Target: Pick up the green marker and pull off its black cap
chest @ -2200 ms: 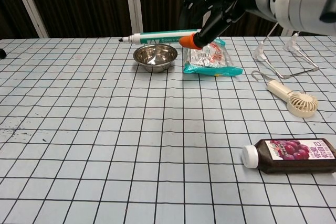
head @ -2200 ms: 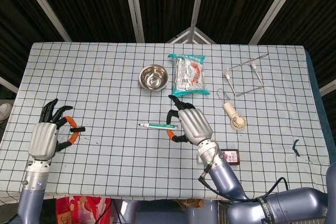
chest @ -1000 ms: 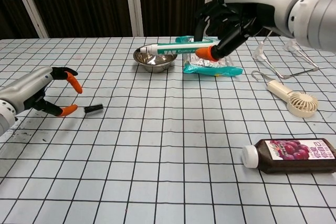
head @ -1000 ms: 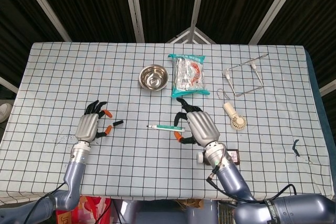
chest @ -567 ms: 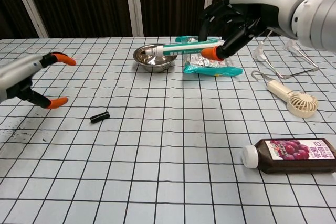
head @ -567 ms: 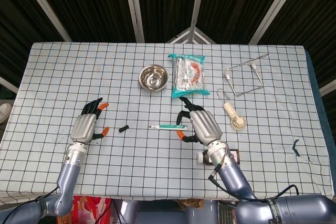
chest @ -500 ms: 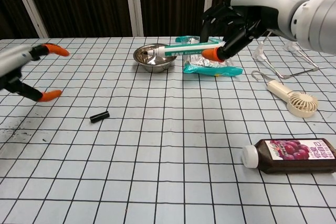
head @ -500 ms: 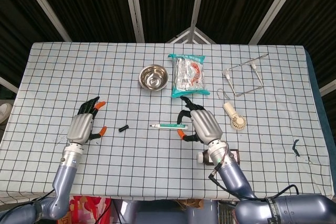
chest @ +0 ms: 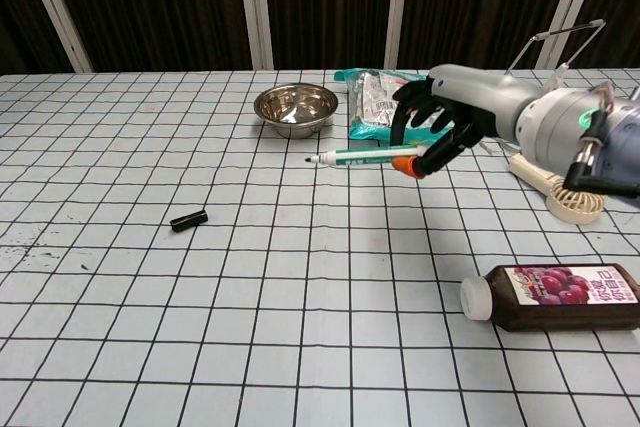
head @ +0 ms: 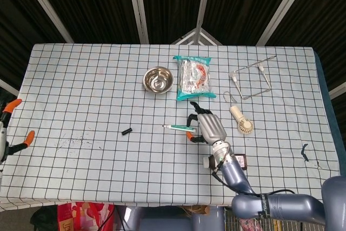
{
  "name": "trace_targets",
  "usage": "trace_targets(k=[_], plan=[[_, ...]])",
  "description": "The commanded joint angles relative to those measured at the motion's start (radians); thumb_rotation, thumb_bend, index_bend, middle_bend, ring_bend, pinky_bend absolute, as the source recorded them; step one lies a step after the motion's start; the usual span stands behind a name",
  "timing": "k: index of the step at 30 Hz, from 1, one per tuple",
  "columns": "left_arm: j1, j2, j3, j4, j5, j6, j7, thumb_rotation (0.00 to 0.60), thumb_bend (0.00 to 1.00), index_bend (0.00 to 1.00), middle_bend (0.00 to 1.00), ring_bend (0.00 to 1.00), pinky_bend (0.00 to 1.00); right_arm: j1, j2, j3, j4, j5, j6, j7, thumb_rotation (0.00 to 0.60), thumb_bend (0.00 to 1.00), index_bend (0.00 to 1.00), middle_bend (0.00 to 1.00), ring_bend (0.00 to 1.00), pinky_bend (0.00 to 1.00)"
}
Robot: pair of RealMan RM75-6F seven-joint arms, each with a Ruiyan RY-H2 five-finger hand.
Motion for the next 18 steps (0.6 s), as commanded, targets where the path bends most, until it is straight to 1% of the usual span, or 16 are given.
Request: trace_targets(k=[1,6,10,14,16,18], plan=[[0.031,0.038,0.015,0.009,0.015,0.011,-0.069,0.600,0.45,0.14,0.00,0.00,0.00,-0.011,-0.047,-0.014,0.082,-0.015,-0.049,0.036,0.600,0.58,0.77,0.08,0.20,0.19],[0.036,0.056,0.013,0.028,0.023,0.014,-0.111,0.600,0.45,0.14,0.00,0.00,0.00,-0.020,-0.086,-0.019,0.163,-0.035,-0.094,0.066,0.600,0.58,0.77,0.08,0.20,0.19],[0.042,0.066,0.016,0.032,0.032,0.022,-0.120,0.600,0.45,0.14,0.00,0.00,0.00,-0.026,-0.110,-0.018,0.227,-0.035,-0.126,0.082,0.600,0.58,0.77,0.08,0.20,0.19],[0.042,0.070,0.021,0.031,0.028,0.018,-0.117,0.600,0.45,0.14,0.00,0.00,0.00,-0.035,-0.116,-0.012,0.254,-0.037,-0.141,0.087,0.600,0.58,0.77,0.08,0.20,0.19],[0.040,0.067,0.024,0.033,0.025,0.014,-0.113,0.600,0.45,0.14,0.00,0.00,0.00,-0.037,-0.115,-0.009,0.254,-0.022,-0.145,0.075,0.600,0.58,0.77,0.08,0.20,0.18],[0.037,0.063,0.027,0.035,0.024,0.008,-0.107,0.600,0.45,0.14,0.00,0.00,0.00,-0.036,-0.108,-0.006,0.242,0.012,-0.151,0.047,0.600,0.58,0.74,0.08,0.19,0.16]])
